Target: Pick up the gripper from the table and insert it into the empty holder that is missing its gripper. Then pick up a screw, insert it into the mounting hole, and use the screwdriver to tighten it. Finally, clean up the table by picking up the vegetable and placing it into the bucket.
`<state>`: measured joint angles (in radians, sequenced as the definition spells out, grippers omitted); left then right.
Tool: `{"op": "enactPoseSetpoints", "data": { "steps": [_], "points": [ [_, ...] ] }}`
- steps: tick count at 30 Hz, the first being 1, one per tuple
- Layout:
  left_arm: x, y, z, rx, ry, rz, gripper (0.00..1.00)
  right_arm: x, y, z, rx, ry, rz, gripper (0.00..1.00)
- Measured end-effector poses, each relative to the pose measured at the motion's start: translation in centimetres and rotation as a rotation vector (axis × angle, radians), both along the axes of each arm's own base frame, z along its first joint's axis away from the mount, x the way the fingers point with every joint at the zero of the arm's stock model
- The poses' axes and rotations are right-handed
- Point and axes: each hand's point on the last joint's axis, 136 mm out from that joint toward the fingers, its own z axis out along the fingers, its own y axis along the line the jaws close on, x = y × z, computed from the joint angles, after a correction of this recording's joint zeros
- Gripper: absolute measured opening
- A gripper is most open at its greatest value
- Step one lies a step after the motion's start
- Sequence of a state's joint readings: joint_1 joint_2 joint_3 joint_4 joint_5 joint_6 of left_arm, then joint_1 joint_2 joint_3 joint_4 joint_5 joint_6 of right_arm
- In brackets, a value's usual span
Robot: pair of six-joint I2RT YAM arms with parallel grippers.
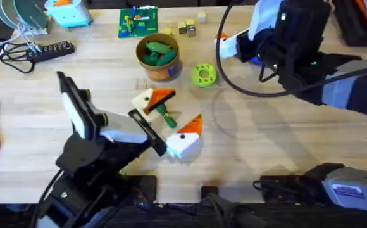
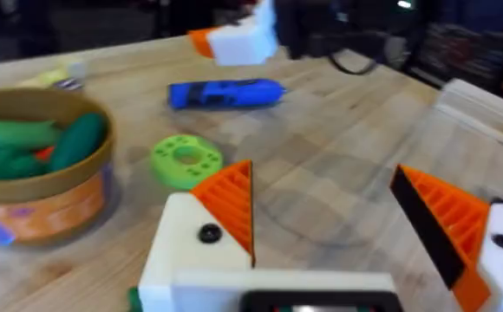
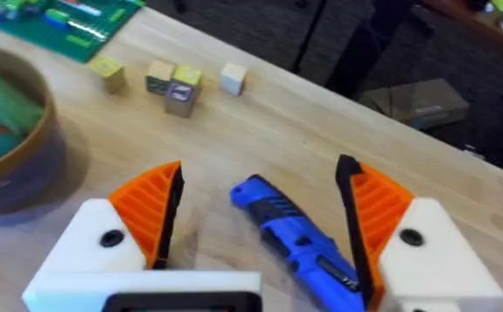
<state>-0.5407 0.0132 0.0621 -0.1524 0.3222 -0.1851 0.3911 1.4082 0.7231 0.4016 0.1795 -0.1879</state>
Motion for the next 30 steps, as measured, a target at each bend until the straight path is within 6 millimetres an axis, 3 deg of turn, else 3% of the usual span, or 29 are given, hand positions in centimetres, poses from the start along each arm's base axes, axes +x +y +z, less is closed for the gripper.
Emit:
{"op": "enactPoseSetpoints", "data": {
  "steps": [7, 12, 20, 30],
  "points": [
    [1.6, 4.1, 3.0, 0.034, 0.160, 0.270, 0.995, -1.1, 1.8, -1.0, -0.009, 0.043, 0.045, 0.991],
    [2.7, 4.9, 3.8, 0.113, 0.324, 0.364, 0.994, -1.2, 1.9, -1.0, -0.009, 0.043, 0.048, 0.991],
    [5.0, 3.2, 0.7, 0.203, 0.652, 0.422, 0.993, -1.2, 1.9, -1.0, -0.006, 0.044, 0.047, 0.991],
    [3.7, 2.6, -5.1, 0.179, 1.033, 0.525, 0.995, -1.2, 1.9, -1.0, -0.006, 0.044, 0.047, 0.991]
  ]
}}
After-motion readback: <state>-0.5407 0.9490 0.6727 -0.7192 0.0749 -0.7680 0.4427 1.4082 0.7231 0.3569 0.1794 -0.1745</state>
